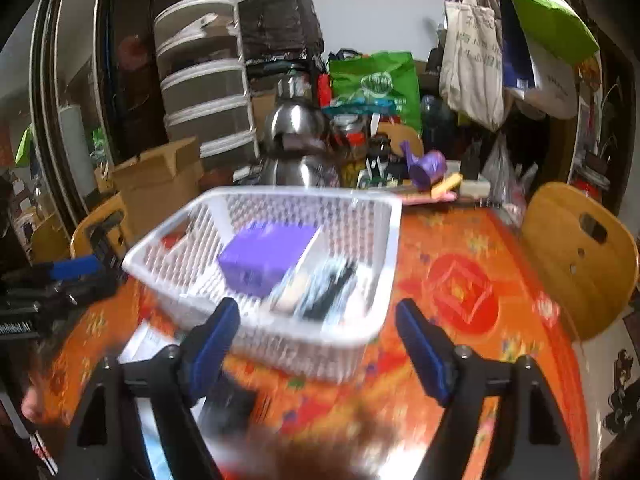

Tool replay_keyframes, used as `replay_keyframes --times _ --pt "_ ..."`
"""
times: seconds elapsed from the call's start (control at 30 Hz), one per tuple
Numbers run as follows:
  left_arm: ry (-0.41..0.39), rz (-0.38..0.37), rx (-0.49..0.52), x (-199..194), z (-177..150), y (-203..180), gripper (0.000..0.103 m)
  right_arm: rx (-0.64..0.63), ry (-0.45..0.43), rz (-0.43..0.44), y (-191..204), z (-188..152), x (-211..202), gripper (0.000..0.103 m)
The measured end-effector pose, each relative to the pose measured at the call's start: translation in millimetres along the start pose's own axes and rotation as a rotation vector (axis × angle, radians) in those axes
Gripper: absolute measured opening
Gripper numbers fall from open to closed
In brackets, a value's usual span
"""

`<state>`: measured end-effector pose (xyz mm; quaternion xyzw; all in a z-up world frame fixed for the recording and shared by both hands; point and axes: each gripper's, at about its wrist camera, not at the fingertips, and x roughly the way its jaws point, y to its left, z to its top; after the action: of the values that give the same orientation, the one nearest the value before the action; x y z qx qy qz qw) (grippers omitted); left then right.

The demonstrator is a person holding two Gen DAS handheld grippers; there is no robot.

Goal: Organize soft objects
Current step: 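Return to the table and grasp the blue wet-wipes pack with both grippers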

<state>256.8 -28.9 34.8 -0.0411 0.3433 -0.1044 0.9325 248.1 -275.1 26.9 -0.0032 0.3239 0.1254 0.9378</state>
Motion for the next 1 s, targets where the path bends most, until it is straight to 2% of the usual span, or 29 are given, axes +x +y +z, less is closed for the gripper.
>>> replay_keyframes --times 0.03,0.17,0.3,0.4,0.6,0.83,1.0 --pt "0.011 0.022 0.005 -10 -13 4 0.082 -0.008 0.011 0.001 6 -11 -4 0.082" --pt "0.016 0.030 0.004 -43 -63 17 0.083 -0.038 0.045 0.037 32 -62 -19 0.082" --pt "-0.006 0.050 -0.018 -68 -124 34 0.084 -0.023 0.072 0.095 56 -107 -33 0.082" --pt "0.009 0.071 -0.023 -73 -161 44 0.084 -0.005 0.079 0.144 74 -135 -43 0.082" --pt "0.020 0.027 0.005 -81 -224 47 0.084 -0.020 0.079 0.212 107 -175 -50 0.082" --pt "0.041 -0.026 0.006 -73 -244 46 0.084 -0.098 0.126 0.222 136 -187 -35 0.082" --pt "0.053 -0.055 0.003 -62 -240 43 0.083 -0.093 0.165 0.246 140 -191 -24 0.069"
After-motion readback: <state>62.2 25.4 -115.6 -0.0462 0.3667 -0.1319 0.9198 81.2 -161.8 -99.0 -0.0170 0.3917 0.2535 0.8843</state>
